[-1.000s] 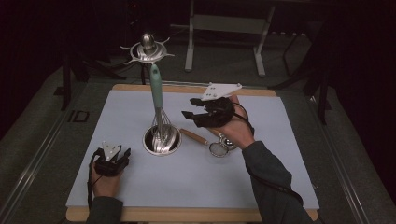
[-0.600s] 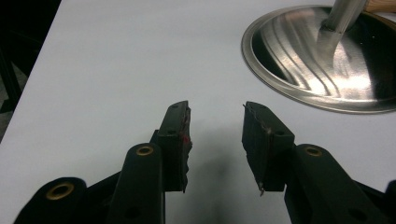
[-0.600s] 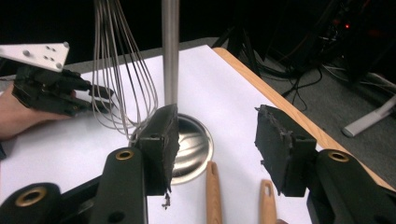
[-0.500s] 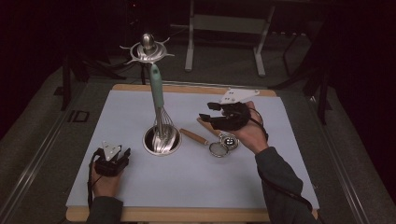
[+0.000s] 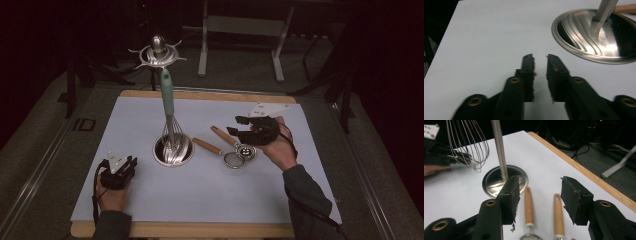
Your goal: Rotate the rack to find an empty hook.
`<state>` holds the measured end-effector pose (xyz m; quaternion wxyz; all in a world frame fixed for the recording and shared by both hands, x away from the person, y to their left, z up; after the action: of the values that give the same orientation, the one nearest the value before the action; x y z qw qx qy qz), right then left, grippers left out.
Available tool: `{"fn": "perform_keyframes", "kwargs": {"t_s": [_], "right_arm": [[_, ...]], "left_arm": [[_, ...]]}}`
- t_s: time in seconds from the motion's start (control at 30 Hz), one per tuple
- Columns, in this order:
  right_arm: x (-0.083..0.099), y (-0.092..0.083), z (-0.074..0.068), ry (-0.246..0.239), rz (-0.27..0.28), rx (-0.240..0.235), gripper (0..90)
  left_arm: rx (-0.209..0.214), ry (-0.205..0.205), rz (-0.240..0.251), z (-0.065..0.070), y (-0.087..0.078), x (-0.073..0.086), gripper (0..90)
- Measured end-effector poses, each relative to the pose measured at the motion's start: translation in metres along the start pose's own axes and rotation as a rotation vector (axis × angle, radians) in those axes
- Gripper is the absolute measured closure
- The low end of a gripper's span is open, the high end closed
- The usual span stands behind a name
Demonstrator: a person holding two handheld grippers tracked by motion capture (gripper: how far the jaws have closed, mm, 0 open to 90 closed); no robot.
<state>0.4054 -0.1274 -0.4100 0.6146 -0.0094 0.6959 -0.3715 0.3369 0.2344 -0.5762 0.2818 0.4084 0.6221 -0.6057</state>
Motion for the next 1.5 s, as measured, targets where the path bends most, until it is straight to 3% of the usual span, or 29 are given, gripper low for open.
{"fn": "perform_keyframes", "kwargs": {"t_s": [0.07,0.2,0.23,0.4,0.43,0.47,0.53,0.67,0.83,0.93,1.5], "right_arm": [[0.014,-0.004,0.000,-0.009,-0.037,0.051,48.4],[0.028,-0.004,-0.001,-0.006,-0.060,0.065,48.4],[0.040,-0.005,0.000,0.006,-0.079,0.083,48.4],[0.056,-0.009,0.003,0.042,-0.076,0.095,48.4],[0.063,-0.015,0.003,0.074,-0.046,0.116,48.5],[0.063,-0.015,0.003,0.074,-0.046,0.116,48.5],[0.072,-0.021,0.000,0.114,0.004,0.113,48.6],[0.087,-0.022,0.000,0.118,-0.023,0.155,48.7],[0.096,-0.022,0.000,0.119,-0.057,0.177,48.8],[0.099,-0.021,0.000,0.120,-0.069,0.178,48.8],[0.109,-0.029,0.006,0.150,-0.066,0.189,50.2]], "left_arm": [[0.031,-0.045,0.010,0.000,-0.002,-0.002,87.5],[0.053,-0.058,0.035,0.002,-0.007,-0.007,89.9],[0.059,-0.059,0.051,0.004,-0.009,-0.010,89.9],[0.077,-0.069,0.107,0.005,-0.021,-0.024,89.9],[0.076,-0.076,0.121,0.005,-0.023,-0.028,89.9],[0.081,-0.079,0.131,0.004,-0.025,-0.030,89.9],[0.088,-0.079,0.160,0.003,-0.030,-0.038,89.9],[0.100,-0.077,0.202,0.003,-0.038,-0.052,90.0],[0.138,-0.095,0.259,0.003,-0.046,-0.071,90.0],[0.152,-0.085,0.284,0.003,-0.051,-0.081,90.0],[0.179,-0.109,0.440,0.008,-0.080,-0.137,90.0]]}}
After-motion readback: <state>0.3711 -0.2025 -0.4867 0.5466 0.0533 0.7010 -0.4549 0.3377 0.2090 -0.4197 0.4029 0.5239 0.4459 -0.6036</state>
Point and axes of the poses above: each handheld gripper's, and its own axes: y roughly forward along the jaws, x roughly out of its underside, z roughly to its right, the point moved 7 cm from there along y, roughly forward along the jaws, and after that the axes turned 5 degrees about -x, right-handed, at the moved point
